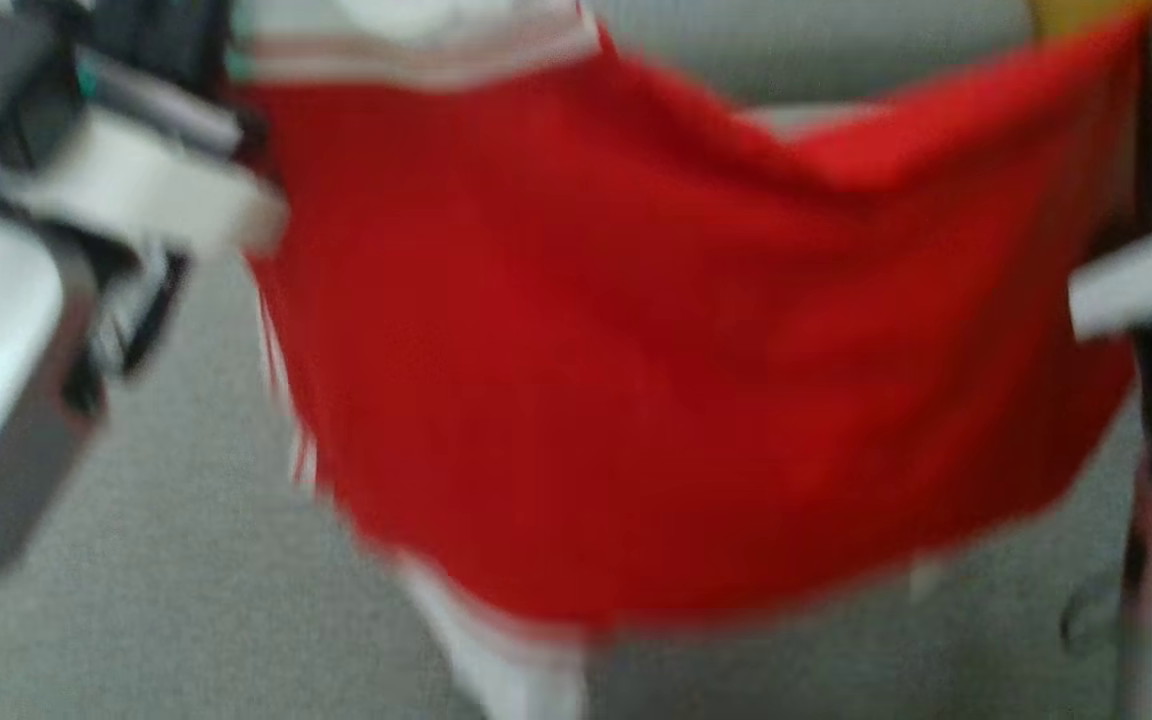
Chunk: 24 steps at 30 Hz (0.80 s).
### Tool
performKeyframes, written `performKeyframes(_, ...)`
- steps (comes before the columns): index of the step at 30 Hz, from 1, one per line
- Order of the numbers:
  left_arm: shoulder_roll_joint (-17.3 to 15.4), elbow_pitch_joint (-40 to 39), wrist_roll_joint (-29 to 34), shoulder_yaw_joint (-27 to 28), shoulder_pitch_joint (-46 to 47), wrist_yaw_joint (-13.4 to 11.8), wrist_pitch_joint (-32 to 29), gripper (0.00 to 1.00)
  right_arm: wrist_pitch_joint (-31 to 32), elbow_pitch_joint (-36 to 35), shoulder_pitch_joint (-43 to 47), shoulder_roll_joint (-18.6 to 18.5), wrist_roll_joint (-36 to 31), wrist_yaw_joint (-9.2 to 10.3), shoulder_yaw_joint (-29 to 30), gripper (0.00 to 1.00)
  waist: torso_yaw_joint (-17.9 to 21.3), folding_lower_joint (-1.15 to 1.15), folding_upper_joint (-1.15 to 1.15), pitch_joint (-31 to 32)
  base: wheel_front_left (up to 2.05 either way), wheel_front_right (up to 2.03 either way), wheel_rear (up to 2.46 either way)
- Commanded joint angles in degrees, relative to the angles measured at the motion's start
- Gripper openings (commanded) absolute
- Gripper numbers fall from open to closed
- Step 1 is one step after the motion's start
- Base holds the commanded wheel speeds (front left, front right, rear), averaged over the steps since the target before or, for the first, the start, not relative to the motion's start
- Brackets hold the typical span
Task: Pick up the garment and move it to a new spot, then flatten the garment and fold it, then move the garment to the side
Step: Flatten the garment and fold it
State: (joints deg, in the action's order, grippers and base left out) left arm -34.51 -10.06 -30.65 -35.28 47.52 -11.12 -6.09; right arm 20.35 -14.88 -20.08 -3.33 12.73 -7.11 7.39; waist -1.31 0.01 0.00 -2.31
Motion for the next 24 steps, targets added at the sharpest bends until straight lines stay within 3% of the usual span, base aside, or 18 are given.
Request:
performKeyframes(1,-1.7,0.4,0.7,3.2,6.5,0.6,-0.2,0.0,-0.4,-0.4,-5.9,-0.9,-0.5,-0.37,-2.0,0.0,0.6,-0.01,0.0,-4.5,0.0,0.0,0.0)
performKeyframes(6,2.7,18.0,4.0,1.8,22.0,5.4,1.7,0.0,-6.5,19.7,-26.5,-2.8,-6.9,-0.37,-3.9,0.0,0.5,-0.01,0.0,-10.9,0.0,0.0,0.0)
performKeyframes(13,11.0,37.9,6.7,1.7,36.4,6.6,10.8,0.0,-17.2,42.3,-45.4,-2.2,-17.7,-0.37,0.2,0.0,-2.6,-0.01,0.0,-15.0,0.0,0.0,0.0)
performKeyframes(18,16.3,46.1,5.0,1.8,38.7,8.0,15.9,0.0,-23.2,52.2,-51.5,-1.7,-24.4,-0.37,4.8,0.0,-5.3,-0.01,0.0,-19.0,0.0,0.0,0.0)
performKeyframes(24,19.9,49.8,2.5,0.9,32.5,10.8,19.3,0.0,-28.6,61.9,-48.8,-0.7,-30.2,-0.37,8.0,0.0,-6.4,-0.01,0.0,-23.0,0.0,0.0,0.0)
